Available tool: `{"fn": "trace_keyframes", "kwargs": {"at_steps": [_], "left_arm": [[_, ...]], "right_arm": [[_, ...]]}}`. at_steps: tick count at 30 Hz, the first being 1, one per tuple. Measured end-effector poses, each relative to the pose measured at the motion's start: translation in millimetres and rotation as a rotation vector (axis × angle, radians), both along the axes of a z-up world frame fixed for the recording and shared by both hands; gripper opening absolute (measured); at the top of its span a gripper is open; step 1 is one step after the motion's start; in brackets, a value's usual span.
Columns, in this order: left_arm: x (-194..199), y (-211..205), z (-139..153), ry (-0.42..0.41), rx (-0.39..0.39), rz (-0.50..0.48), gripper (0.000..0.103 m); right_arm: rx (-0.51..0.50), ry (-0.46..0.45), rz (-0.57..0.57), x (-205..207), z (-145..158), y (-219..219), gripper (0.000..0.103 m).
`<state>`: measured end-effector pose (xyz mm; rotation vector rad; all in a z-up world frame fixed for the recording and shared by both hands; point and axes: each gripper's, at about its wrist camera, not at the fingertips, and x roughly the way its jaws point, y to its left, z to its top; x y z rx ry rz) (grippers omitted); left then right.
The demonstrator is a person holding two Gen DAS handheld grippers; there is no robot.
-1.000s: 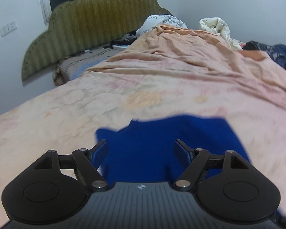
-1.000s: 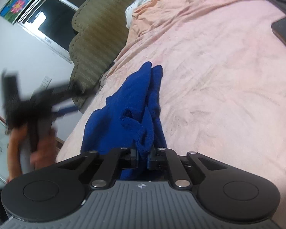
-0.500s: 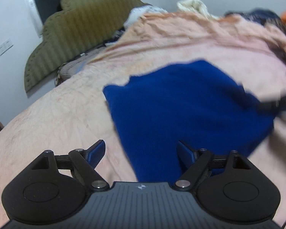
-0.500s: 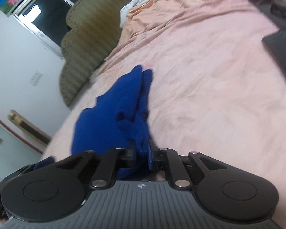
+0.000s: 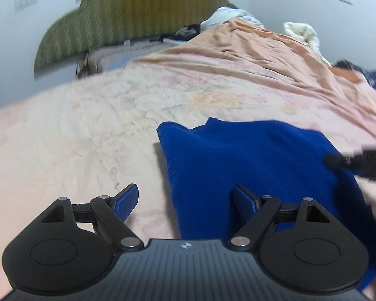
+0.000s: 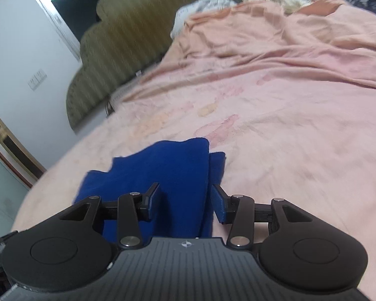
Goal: Fold small clothes
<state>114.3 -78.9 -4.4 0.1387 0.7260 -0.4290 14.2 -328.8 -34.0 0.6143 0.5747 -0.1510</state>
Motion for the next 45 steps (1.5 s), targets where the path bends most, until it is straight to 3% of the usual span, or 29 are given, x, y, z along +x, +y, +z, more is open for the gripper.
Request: {"fn": "trace_keyframes", "kwargs": {"at_steps": [2, 7, 9, 12, 16, 18, 21, 22, 25, 26, 28, 31, 34, 35, 36, 37, 38, 39, 40, 42, 45], "left_arm": [[7, 3, -6, 0.008, -0.026, 0.001, 0.084], [-6, 4, -6, -0.015, -0.002, -0.013, 0.083], [-20, 7, -1, -0.03, -0.001, -0.044, 0.083], [-40, 16, 0, 0.005, -0.04, -0.103, 0.083], [-60, 36, -8, 0.141, -0.133, -0.161, 0.083], [-67, 46, -15, 0.219, -0.186, -0.181, 0.083], [-76, 57, -25, 0.288, -0.256, -0.187, 0.082], [-79, 58, -26, 0.281, -0.263, -0.185, 0.08], [-80, 58, -27, 0.299, -0.256, -0.196, 0.03], [-78, 59, -27, 0.307, -0.259, -0.189, 0.023], [-77, 65, -26, 0.319, -0.285, -0.18, 0.013], [-80, 77, -20, 0.297, -0.3, -0.185, 0.012], [-77, 73, -12, 0.262, -0.255, -0.207, 0.016], [-71, 70, -8, 0.242, -0.248, -0.202, 0.02], [-62, 67, -3, 0.223, -0.246, -0.187, 0.024], [-54, 65, 2, 0.201, -0.253, -0.167, 0.038], [-43, 63, 6, 0.175, -0.272, -0.154, 0.067], [-32, 60, 8, 0.156, -0.291, -0.134, 0.081], [-20, 58, 9, 0.14, -0.313, -0.089, 0.087], [5, 50, 7, 0.156, -0.347, -0.104, 0.087], [49, 38, -11, 0.273, -0.383, -0.075, 0.087]], "right_arm": [[0.025, 0.002, 0.024, 8, -5, -2, 0.011], [-0.045, -0.005, -0.024, 10, -4, -9, 0.008], [-0.037, 0.008, -0.023, 8, -6, -12, 0.021], [-0.044, -0.032, -0.014, -22, 2, -7, 0.029], [0.029, -0.05, 0.046, -70, 6, -3, 0.031], [0.081, -0.035, 0.108, -89, 0, 1, 0.049], [0.111, 0.003, 0.149, -106, -12, 9, 0.052], [0.111, 0.013, 0.157, -109, -17, 11, 0.051], [0.147, 0.022, 0.151, -115, -25, 13, 0.023], [0.163, 0.021, 0.156, -115, -26, 12, 0.015], [0.191, 0.019, 0.149, -116, -29, 11, 0.014], [0.2, 0.004, 0.17, -123, -26, 16, 0.013], [0.123, 0.013, 0.202, -123, -16, 24, 0.021], [0.118, 0.006, 0.187, -120, -12, 21, 0.031], [0.118, -0.009, 0.161, -115, -7, 16, 0.057], [0.12, -0.035, 0.139, -109, -2, 11, 0.069], [0.116, -0.056, 0.125, -100, 1, 6, 0.081], [0.114, -0.069, 0.125, -88, 2, 1, 0.08], [0.122, -0.056, 0.122, -75, 0, -4, 0.078], [0.18, -0.029, 0.115, -46, -9, -16, 0.074], [0.231, -0.011, 0.129, -12, -22, -27, 0.072]]}}
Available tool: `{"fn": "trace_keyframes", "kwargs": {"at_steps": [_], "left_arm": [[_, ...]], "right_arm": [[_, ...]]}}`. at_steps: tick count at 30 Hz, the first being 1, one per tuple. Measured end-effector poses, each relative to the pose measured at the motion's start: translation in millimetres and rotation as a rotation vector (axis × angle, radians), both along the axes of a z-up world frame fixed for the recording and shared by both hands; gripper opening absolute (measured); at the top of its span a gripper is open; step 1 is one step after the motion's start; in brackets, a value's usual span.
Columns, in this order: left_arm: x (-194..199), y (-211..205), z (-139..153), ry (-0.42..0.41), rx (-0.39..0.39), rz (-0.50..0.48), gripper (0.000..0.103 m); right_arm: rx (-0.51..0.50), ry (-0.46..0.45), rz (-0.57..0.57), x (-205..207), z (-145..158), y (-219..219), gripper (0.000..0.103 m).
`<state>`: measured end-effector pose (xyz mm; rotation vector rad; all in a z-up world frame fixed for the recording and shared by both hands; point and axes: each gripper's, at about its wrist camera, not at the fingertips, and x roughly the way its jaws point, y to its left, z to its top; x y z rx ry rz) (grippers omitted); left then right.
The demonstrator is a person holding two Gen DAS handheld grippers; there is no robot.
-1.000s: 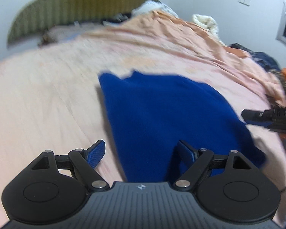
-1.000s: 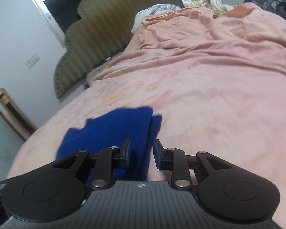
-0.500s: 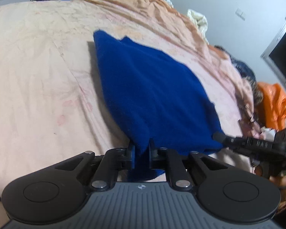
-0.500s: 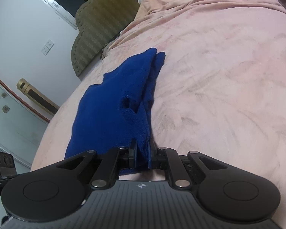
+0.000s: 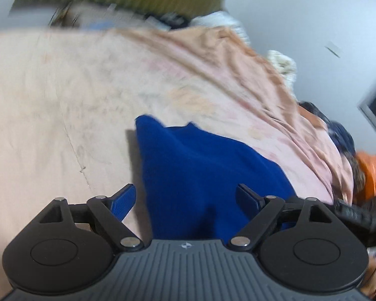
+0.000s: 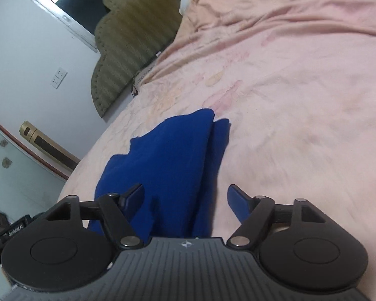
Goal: Fold small clothes
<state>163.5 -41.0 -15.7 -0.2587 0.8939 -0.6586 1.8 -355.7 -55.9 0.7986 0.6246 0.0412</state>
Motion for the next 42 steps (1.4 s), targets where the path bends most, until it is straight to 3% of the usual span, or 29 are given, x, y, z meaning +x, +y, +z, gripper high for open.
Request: {"fn": "trace_keyframes", "kwargs": {"at_steps": [3, 4, 5, 6, 7, 8, 10, 13, 15, 17, 19, 20, 21, 23, 24, 26, 29, 30, 31, 32, 34, 36, 38, 39, 42], "left_arm": [[33, -3, -26, 0.15, -0.105, 0.017, 0.083], [37, -2, -30, 0.151, -0.16, 0.012, 0.067], [41, -3, -34, 0.163, -0.171, 0.005, 0.045], [44, -5, -37, 0.169, -0.161, 0.006, 0.039], [43, -6, -37, 0.15, -0.16, -0.006, 0.033], [39, -6, -34, 0.105, -0.149, -0.019, 0.03], [26, -8, -20, -0.009, -0.109, -0.058, 0.028], [25, -17, -1, -0.148, -0.066, -0.081, 0.028], [40, -31, 2, -0.162, -0.015, -0.094, 0.029], [52, -45, -1, -0.158, 0.102, -0.072, 0.034], [50, -44, 0, -0.157, 0.155, -0.034, 0.036], [44, -37, 3, -0.162, 0.138, -0.023, 0.038], [35, -29, 6, -0.169, 0.122, -0.014, 0.04], [13, -11, 10, -0.164, 0.098, -0.006, 0.061], [2, -5, 11, -0.158, 0.083, -0.002, 0.065], [-24, 6, 8, -0.136, 0.059, -0.03, 0.066], [-49, 9, -4, -0.069, 0.048, -0.087, 0.064], [-57, 7, -9, -0.069, 0.076, -0.099, 0.06], [-64, 4, -12, -0.086, 0.132, -0.092, 0.046], [-71, 3, -11, -0.105, 0.185, -0.081, 0.042], [-88, 9, -3, -0.14, 0.195, -0.075, 0.043], [-109, 13, 7, -0.188, 0.208, -0.041, 0.046], [-126, 8, 13, -0.234, 0.271, -0.003, 0.067], [-134, 5, 13, -0.256, 0.308, 0.023, 0.071], [-153, -6, 12, -0.303, 0.389, 0.068, 0.073]], "right_arm": [[0.017, -0.015, 0.025, 25, -7, -5, 0.073], [0.03, -0.026, 0.038, 33, -9, -6, 0.073], [0.045, -0.034, 0.049, 38, -10, -7, 0.065], [0.061, -0.033, 0.061, 45, -11, -8, 0.056], [0.067, -0.028, 0.08, 51, -12, -7, 0.046], [0.073, -0.025, 0.104, 58, -14, -5, 0.024], [0.046, -0.036, 0.129, 60, -13, 2, 0.023], [-0.055, -0.119, 0.154, 53, 10, 13, 0.022], [-0.058, -0.159, 0.13, 58, 18, 9, 0.021], [-0.083, -0.134, 0.089, 73, 18, 6, 0.022], [-0.12, -0.046, 0.052, 88, 8, 4, 0.032], [-0.134, -0.005, 0.021, 89, 4, 3, 0.043], [-0.139, -0.007, -0.001, 84, 3, 3, 0.046], [-0.183, -0.033, -0.043, 62, 14, 4, 0.047], [-0.222, -0.031, -0.061, 49, 20, 6, 0.046], [-0.289, -0.036, -0.063, 24, 31, 14, 0.046], [-0.27, -0.064, 0.056, -1, 32, 28, 0.051], [-0.288, -0.045, 0.07, -4, 28, 33, 0.054], [-0.333, -0.007, 0.056, -4, 24, 37, 0.055], [-0.405, 0.065, 0.0, -4, 18, 40, 0.058], [-0.408, 0.073, -0.078, -15, 18, 40, 0.059], [-0.38, 0.027, -0.11, -36, 29, 47, 0.063], [-0.436, -0.001, -0.092, -51, 34, 62, 0.072], [-0.463, 0.013, -0.076, -55, 32, 69, 0.075], [-0.47, 0.074, -0.048, -60, 19, 80, 0.075]]}}
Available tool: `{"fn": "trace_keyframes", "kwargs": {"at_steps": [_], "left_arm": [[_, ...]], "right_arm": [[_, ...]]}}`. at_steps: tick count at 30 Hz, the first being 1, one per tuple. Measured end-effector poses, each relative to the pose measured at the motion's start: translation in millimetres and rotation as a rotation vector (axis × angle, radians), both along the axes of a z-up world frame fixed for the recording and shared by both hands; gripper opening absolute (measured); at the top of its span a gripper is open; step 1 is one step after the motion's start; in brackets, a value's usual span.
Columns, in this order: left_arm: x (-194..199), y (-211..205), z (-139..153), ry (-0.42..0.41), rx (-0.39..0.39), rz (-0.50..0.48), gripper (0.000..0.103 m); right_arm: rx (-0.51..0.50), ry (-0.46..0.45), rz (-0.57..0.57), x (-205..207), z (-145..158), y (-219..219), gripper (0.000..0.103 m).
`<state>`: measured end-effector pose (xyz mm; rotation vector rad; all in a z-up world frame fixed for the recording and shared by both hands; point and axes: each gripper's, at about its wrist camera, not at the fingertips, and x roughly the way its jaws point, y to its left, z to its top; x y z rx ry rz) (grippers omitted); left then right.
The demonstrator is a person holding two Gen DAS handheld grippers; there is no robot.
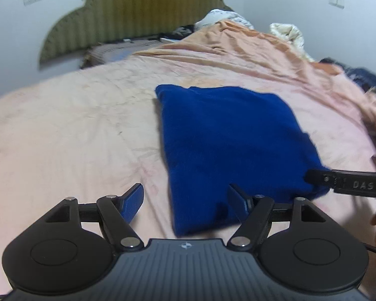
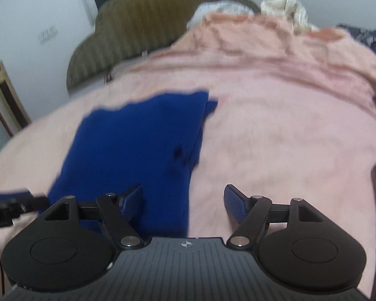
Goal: Fold small clothes
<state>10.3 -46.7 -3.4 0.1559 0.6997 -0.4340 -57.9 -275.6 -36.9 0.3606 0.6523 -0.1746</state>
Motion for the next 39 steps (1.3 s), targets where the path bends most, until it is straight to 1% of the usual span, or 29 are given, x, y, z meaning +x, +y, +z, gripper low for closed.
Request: {"fn": "trace_keyframes", "kwargs": {"at_steps": [3, 6, 8, 12, 15, 21, 23, 30, 33, 39], "left_arm": [[-13, -4, -4, -0.003, 0.038, 0.03, 0.073], [-22, 3, -9, 0.056, 0.018, 0.055, 0.075], [-26, 5, -14, 0.085, 0.014, 0.079, 0.078], [-35, 3, -18, 0.058, 0.07, 0.126, 0.079], [-38, -2, -19, 0.039, 0.124, 0.151, 0.079], [-42, -2, -20, 0.042, 0.127, 0.152, 0.079], [-43, -2, -20, 0.039, 0.13, 0.157, 0.083], [-44, 4, -19, 0.047, 0.116, 0.176, 0.083], [-44, 6, -20, 0.056, 0.115, 0.18, 0.083], [-47, 7, -19, 0.049, 0.117, 0.182, 0.083]], "right_arm": [[0.01, 0.006, -0.011, -13, 0, 7, 0.078], [-0.006, -0.004, -0.01, -28, 9, 16, 0.085], [-0.049, -0.003, 0.006, -36, 14, 27, 0.087], [-0.138, -0.002, 0.036, -47, 19, 48, 0.099], [-0.157, 0.005, 0.066, -51, 18, 57, 0.1], [-0.155, 0.02, 0.083, -53, 16, 66, 0.102], [-0.16, 0.022, 0.082, -54, 16, 68, 0.102], [-0.142, 0.034, 0.071, -57, 11, 70, 0.103], [-0.151, 0.028, 0.077, -58, 12, 73, 0.103], [-0.166, 0.028, 0.084, -60, 14, 77, 0.103]]}}
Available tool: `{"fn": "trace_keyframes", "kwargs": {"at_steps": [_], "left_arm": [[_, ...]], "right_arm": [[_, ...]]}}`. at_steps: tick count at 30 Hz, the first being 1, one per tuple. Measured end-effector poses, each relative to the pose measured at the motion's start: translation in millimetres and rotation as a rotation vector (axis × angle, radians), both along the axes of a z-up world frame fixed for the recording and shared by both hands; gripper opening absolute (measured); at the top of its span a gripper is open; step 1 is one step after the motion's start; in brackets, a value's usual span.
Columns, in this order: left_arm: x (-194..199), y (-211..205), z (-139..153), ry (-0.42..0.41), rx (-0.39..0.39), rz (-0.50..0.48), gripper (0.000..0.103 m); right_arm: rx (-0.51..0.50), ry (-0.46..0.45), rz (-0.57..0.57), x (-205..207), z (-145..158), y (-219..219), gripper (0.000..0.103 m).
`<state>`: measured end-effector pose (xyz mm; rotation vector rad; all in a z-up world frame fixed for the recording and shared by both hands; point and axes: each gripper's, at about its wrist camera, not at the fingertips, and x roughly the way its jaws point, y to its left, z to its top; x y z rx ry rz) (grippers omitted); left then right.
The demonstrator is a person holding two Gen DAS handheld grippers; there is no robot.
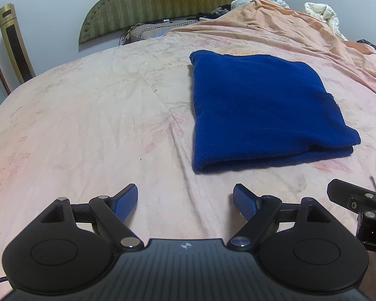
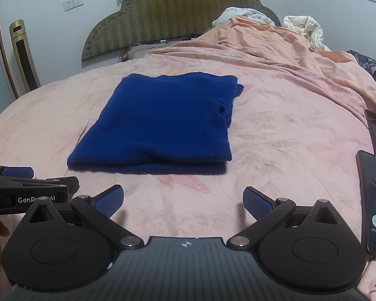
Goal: Fold small clothes
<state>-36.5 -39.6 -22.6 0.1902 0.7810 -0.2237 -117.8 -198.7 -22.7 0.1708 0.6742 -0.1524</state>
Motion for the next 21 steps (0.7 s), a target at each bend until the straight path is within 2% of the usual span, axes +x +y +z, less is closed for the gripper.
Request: {"fn": "trace_keyframes", "kwargs": {"at_steps": [21], "left_arm": [[-1.4, -5.4, -4.1, -0.003, 0.035, 0.024, 0.083]], "right_arm": [[0.015, -0.021, 0.014, -2.5, -2.9, -2.8, 0.103]]}}
